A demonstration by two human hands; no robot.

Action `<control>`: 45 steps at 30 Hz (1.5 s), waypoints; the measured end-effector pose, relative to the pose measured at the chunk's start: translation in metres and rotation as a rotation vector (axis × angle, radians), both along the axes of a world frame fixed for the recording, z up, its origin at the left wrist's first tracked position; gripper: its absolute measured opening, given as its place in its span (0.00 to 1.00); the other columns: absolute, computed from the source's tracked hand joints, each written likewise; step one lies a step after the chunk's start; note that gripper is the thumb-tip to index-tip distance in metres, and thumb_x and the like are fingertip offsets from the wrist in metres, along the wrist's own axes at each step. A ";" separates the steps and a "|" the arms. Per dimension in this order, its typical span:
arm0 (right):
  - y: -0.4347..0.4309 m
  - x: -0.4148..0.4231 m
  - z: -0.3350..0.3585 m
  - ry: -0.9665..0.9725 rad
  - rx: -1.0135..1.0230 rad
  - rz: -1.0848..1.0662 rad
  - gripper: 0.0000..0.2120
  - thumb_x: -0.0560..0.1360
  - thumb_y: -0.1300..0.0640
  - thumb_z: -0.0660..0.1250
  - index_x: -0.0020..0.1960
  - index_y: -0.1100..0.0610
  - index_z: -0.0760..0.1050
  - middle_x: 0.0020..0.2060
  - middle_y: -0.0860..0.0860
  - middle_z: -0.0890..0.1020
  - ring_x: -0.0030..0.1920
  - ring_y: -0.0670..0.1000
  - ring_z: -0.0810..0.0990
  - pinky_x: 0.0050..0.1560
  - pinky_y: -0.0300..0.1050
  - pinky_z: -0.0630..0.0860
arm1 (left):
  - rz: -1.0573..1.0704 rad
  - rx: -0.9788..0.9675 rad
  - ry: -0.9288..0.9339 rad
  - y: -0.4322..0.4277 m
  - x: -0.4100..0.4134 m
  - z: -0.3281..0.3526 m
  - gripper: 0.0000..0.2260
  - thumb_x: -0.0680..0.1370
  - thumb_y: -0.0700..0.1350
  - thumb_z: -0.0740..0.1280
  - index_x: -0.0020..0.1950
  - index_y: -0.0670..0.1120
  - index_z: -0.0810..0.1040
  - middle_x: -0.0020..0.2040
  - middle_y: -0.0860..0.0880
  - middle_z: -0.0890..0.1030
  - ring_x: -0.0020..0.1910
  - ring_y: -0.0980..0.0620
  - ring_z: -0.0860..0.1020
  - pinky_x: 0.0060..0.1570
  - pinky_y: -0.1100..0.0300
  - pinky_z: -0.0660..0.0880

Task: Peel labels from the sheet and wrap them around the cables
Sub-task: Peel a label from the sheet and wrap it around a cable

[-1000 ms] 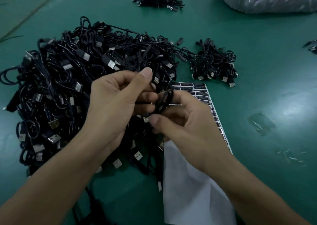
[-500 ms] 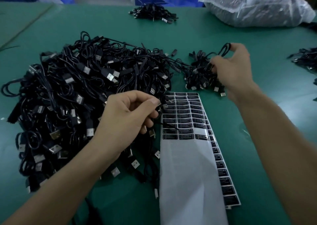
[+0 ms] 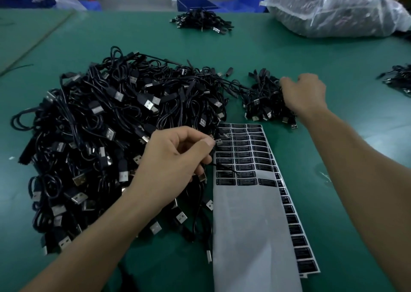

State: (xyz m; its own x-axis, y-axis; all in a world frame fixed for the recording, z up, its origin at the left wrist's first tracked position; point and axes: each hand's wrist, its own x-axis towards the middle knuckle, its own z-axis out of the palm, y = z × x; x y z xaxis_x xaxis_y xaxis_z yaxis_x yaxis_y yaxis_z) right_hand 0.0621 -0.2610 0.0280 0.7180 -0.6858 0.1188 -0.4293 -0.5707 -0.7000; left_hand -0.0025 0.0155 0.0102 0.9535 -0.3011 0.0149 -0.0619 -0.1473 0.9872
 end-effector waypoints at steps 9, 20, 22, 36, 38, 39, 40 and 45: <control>0.095 -0.044 0.007 -0.093 -0.194 0.654 0.05 0.78 0.54 0.68 0.48 0.53 0.83 0.37 0.40 0.80 0.38 0.37 0.78 0.41 0.23 0.70 | -0.089 0.293 -0.142 -0.001 -0.004 -0.006 0.08 0.76 0.47 0.72 0.36 0.51 0.83 0.30 0.52 0.82 0.26 0.57 0.78 0.26 0.64 0.75; 0.158 -0.036 -0.002 0.028 -0.020 0.672 0.27 0.73 0.38 0.72 0.37 0.63 0.79 0.26 0.52 0.77 0.29 0.53 0.77 0.35 0.53 0.80 | -0.304 0.465 -0.149 0.002 -0.002 -0.005 0.08 0.72 0.45 0.75 0.33 0.48 0.82 0.28 0.50 0.81 0.26 0.51 0.79 0.29 0.58 0.76; 0.158 -0.030 0.000 0.020 0.020 0.648 0.22 0.73 0.46 0.73 0.34 0.65 0.77 0.24 0.53 0.74 0.28 0.54 0.75 0.34 0.55 0.80 | -0.285 0.472 -0.143 0.002 -0.002 -0.006 0.09 0.72 0.47 0.76 0.32 0.50 0.82 0.27 0.53 0.81 0.25 0.54 0.79 0.27 0.65 0.73; 0.131 -0.046 0.017 -0.317 1.111 0.379 0.08 0.81 0.55 0.68 0.44 0.55 0.73 0.44 0.59 0.79 0.28 0.47 0.78 0.26 0.37 0.76 | 0.192 -0.061 -0.471 0.007 -0.006 0.022 0.13 0.77 0.46 0.73 0.36 0.43 0.75 0.26 0.48 0.72 0.23 0.55 0.67 0.22 0.62 0.67; 0.128 -0.054 0.015 -0.319 1.125 0.349 0.08 0.80 0.55 0.69 0.46 0.57 0.74 0.43 0.59 0.78 0.26 0.46 0.76 0.25 0.37 0.76 | 0.200 -0.010 -0.421 0.009 -0.003 0.021 0.14 0.74 0.52 0.75 0.41 0.44 0.75 0.30 0.48 0.73 0.27 0.57 0.68 0.27 0.65 0.68; 0.128 -0.057 0.014 -0.329 1.129 0.348 0.08 0.80 0.56 0.69 0.46 0.59 0.74 0.42 0.59 0.80 0.27 0.48 0.78 0.26 0.38 0.77 | 0.149 0.029 -0.366 0.009 -0.002 0.021 0.16 0.72 0.56 0.75 0.42 0.46 0.77 0.31 0.48 0.75 0.27 0.57 0.70 0.27 0.65 0.69; 0.128 -0.061 0.011 -0.349 1.135 0.347 0.09 0.80 0.56 0.69 0.47 0.60 0.73 0.40 0.58 0.82 0.29 0.50 0.81 0.26 0.39 0.77 | 0.083 0.077 -0.307 0.008 -0.003 0.019 0.17 0.69 0.61 0.75 0.43 0.49 0.78 0.33 0.48 0.78 0.27 0.56 0.73 0.27 0.65 0.71; 0.125 -0.076 0.004 -0.507 1.204 0.199 0.10 0.81 0.57 0.68 0.47 0.61 0.69 0.37 0.61 0.84 0.33 0.56 0.86 0.25 0.38 0.76 | -0.105 0.082 -0.088 0.005 -0.007 0.015 0.13 0.68 0.59 0.77 0.45 0.53 0.82 0.35 0.47 0.84 0.29 0.48 0.83 0.26 0.60 0.77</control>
State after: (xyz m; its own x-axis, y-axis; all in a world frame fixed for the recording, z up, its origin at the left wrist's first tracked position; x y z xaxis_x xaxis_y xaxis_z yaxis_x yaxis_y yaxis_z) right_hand -0.0137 -0.1359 0.0321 0.8749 -0.4397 -0.2028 0.0474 0.4946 -0.8678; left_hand -0.0090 0.0202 0.0248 0.9128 -0.4026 0.0681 -0.1669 -0.2156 0.9621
